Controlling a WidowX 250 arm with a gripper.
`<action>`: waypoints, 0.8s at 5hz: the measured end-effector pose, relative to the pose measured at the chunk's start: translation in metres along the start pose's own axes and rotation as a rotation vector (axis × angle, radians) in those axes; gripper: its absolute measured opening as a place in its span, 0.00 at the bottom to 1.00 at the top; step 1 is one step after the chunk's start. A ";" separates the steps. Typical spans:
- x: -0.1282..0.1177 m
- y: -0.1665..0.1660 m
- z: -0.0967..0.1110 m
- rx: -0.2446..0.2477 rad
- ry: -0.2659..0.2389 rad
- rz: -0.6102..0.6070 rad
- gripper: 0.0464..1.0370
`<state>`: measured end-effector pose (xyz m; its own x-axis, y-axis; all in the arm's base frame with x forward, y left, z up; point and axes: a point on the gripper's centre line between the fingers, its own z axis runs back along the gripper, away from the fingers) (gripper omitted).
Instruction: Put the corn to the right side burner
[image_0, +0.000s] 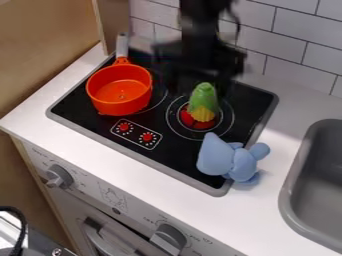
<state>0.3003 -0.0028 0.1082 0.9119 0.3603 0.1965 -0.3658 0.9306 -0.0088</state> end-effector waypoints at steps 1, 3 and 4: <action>0.008 0.010 0.028 0.001 0.106 0.038 0.96; 0.023 0.052 0.036 -0.016 0.142 -0.064 0.96; 0.022 0.073 0.031 -0.009 0.151 -0.119 0.96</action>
<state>0.2881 0.0712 0.1421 0.9664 0.2525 0.0475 -0.2526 0.9676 -0.0035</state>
